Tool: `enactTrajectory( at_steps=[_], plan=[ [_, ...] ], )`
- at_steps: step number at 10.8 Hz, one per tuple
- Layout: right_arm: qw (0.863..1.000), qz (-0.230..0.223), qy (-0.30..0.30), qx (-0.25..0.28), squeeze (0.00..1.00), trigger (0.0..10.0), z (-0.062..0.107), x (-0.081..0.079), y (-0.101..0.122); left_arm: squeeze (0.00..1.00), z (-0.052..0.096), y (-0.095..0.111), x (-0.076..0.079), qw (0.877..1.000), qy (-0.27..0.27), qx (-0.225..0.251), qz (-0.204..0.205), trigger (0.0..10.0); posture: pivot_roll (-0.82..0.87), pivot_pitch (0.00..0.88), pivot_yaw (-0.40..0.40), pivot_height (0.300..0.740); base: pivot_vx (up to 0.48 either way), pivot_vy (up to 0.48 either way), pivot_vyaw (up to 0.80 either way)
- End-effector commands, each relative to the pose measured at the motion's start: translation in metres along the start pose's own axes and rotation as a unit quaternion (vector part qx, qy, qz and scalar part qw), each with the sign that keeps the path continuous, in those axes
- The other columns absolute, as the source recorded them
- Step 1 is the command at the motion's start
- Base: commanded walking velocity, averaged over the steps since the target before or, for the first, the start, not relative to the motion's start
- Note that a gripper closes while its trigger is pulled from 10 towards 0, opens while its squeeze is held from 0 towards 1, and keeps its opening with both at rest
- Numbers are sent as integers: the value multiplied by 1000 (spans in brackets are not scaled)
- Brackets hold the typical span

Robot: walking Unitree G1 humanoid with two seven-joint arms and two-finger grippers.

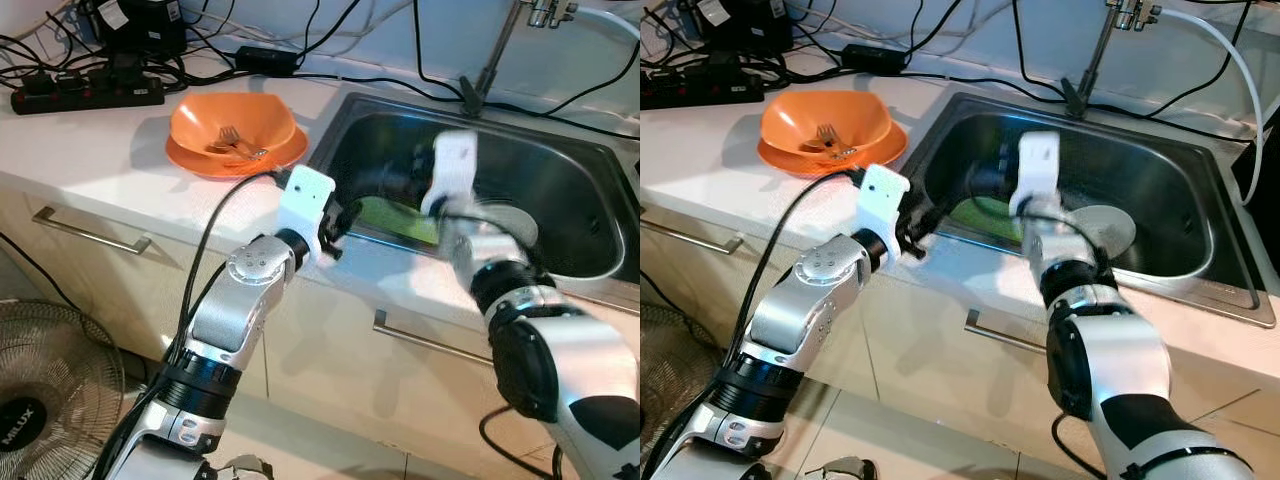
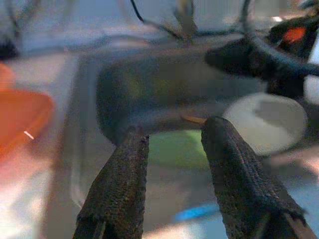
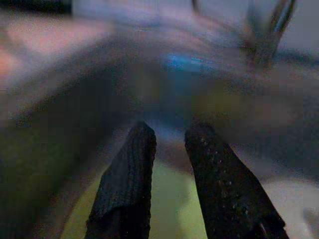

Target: Kitchen organization

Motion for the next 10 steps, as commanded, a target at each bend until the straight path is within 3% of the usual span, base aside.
enactTrajectory(
  at_steps=[1, 3, 4, 6, 8, 10],
  plan=[
    [999, 14, -10, 41, 0, 10000, -1, 8, 18, 0, 0, 4, 0, 1000, 7, 14, -11, 10000, 100, 5, -78, 740, 0, 0, 0],
    [987, 21, -8, 162, 0, 10000, 13, 8, 38, 0, 4, 13, -14, 995, 57, 76, -26, 10000, 84, 5, -75, 740, 0, 0, 0],
    [981, 13, -19, 191, 0, 10000, 22, 12, 36, 0, 7, 14, -19, 992, 76, 92, -40, 10000, 80, 5, -74, 740, 0, 0, 0],
    [977, -5, -38, 209, 0, 10000, 42, 15, 20, 0, 12, 12, -26, 988, 98, 105, -53, 10000, 55, 3, -63, 740, 0, 0, 0],
    [980, -18, -20, 197, 0, 10000, 62, -4, -8, 0, 18, 16, -28, 983, 104, 131, -81, 10000, 53, 3, -53, 740, 0, 0, 0],
    [981, -28, 0, 194, 0, 10000, 75, -21, -14, 0, 22, 20, -26, 974, 107, 143, -140, 10000, 55, 10, -51, 740, 0, 0, 0]
  ],
)
Point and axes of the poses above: a point about 5 cm out from each wrist's last joint towards the gripper, its own z axis pointing back from the gripper into the wrist, its own y axis along the axis of the wrist's last joint, x = y × z, the point moved 3 cm from there along -z, pointing out of the wrist towards the gripper, and after that the axes turned 7 degrees about z, right-handed, at the moved point
